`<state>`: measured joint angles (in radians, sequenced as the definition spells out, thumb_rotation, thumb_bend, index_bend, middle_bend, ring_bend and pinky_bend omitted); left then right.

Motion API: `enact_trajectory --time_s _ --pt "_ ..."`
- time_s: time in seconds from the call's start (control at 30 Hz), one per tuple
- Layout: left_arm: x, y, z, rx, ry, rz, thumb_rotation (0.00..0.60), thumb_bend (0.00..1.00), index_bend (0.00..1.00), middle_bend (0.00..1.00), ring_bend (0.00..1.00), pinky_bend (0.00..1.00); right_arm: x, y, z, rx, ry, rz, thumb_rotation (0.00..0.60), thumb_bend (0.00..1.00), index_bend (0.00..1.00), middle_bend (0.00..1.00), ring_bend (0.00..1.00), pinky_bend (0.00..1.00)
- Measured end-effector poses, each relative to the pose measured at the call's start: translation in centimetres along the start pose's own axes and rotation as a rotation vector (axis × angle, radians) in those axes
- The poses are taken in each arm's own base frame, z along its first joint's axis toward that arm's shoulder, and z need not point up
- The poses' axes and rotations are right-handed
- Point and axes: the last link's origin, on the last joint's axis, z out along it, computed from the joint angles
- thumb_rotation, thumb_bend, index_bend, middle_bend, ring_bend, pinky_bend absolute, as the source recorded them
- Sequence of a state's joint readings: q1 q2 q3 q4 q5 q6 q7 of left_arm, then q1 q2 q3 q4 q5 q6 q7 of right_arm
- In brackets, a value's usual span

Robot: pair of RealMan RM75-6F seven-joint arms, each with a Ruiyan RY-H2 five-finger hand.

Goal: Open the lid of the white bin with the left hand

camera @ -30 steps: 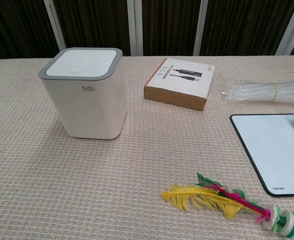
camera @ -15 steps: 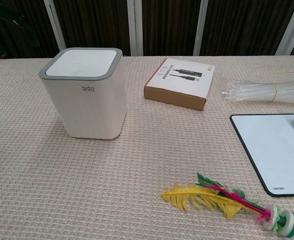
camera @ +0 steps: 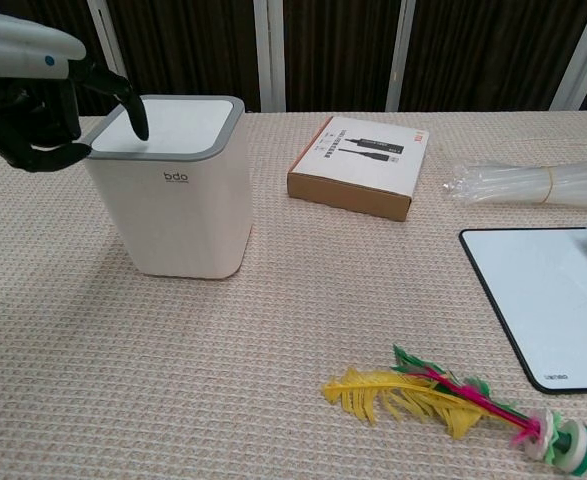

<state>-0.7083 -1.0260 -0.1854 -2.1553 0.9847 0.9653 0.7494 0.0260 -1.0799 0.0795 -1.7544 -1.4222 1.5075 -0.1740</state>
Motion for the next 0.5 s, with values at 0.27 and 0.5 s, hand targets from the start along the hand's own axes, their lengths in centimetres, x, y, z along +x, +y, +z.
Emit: enact_trajectory --time_s 0.27,0.5 --pt "-0.6 0.6 1.0 0.005 -0.013 0.030 0.600 0.71 0.27 0.90 0.82 0.78 0.2 0.3 -0.1 -0.003 0.005 0.006 0.600 0.29 0.23 0.14 0.03 0.04" --pt "-1.0 1.1 1.8 0.016 -0.017 0.040 0.600 0.71 0.28 0.90 0.82 0.78 0.3 0.5 -0.1 -0.005 0.004 0.010 0.600 0.29 0.23 0.14 0.03 0.04"
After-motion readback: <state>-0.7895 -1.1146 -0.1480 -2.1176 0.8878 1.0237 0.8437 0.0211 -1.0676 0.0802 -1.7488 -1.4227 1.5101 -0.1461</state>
